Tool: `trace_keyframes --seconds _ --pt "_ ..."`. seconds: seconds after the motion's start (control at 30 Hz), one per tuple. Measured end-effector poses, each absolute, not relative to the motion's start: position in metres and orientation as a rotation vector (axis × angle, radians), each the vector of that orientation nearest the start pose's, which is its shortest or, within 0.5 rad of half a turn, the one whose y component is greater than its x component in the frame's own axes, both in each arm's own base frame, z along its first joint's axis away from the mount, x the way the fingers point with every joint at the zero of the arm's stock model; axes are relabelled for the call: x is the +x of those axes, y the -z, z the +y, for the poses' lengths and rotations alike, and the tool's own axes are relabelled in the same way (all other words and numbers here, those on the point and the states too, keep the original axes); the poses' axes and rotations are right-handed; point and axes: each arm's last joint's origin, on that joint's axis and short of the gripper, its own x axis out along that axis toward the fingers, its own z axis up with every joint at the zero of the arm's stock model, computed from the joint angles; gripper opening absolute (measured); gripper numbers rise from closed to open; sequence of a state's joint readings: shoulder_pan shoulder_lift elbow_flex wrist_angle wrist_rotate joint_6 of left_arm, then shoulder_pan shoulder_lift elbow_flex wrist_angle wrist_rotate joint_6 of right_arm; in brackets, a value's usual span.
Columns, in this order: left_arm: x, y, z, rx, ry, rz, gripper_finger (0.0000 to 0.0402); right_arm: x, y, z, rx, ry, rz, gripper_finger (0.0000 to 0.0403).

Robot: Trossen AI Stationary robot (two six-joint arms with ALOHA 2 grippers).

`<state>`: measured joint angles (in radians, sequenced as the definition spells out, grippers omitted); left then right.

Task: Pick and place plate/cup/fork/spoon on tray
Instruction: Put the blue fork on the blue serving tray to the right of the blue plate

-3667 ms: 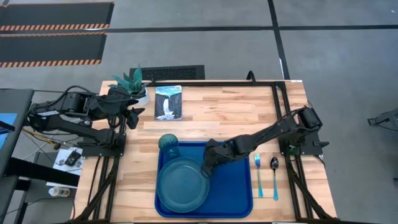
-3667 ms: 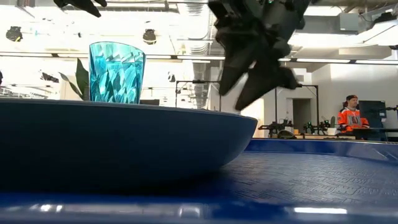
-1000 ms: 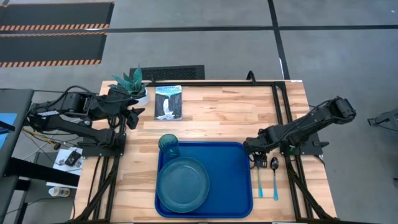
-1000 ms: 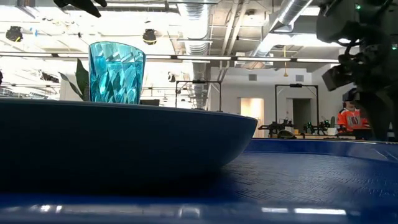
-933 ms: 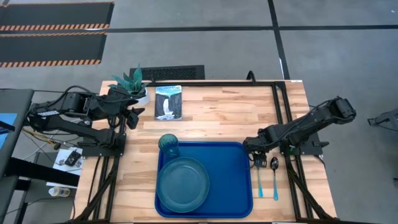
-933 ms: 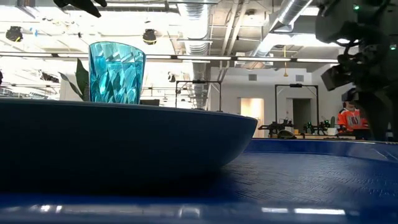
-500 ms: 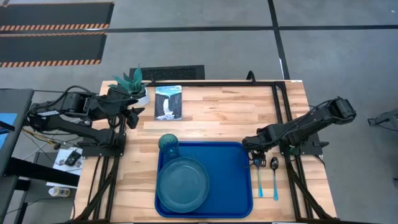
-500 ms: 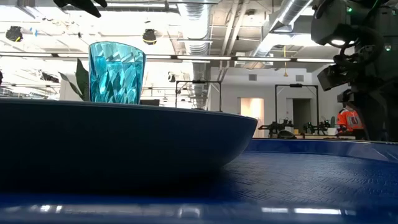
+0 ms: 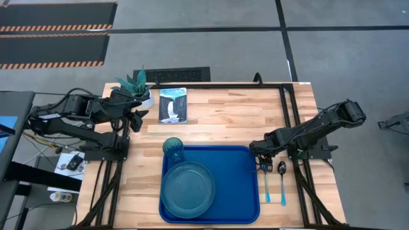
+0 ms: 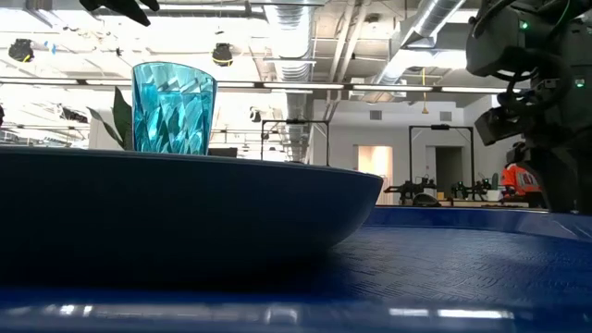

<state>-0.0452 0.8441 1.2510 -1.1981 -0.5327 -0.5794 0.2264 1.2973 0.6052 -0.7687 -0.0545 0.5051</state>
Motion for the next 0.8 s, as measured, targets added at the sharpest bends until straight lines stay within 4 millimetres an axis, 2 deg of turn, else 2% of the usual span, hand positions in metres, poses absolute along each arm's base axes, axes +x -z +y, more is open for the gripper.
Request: trace_keyframes --seconds 0.17,0.33,0.8 --pt "0.1116 -0.3869 0.0097 -0.312 -0.663 0.603 0.0215 0.1809 -0.1515 0.0433 0.298 0.159 1.477 0.0246" --pt "0.1116 -0.3869 0.0097 -0.312 -0.665 0.603 0.0215 0.1806 -0.1514 0.0432 0.304 0.166 1.479 0.0208" --pt "0.1116 -0.3869 0.0097 -0.312 -0.665 0.603 0.0215 0.1739 -0.1519 0.0416 0.288 0.193 1.547 0.0028"
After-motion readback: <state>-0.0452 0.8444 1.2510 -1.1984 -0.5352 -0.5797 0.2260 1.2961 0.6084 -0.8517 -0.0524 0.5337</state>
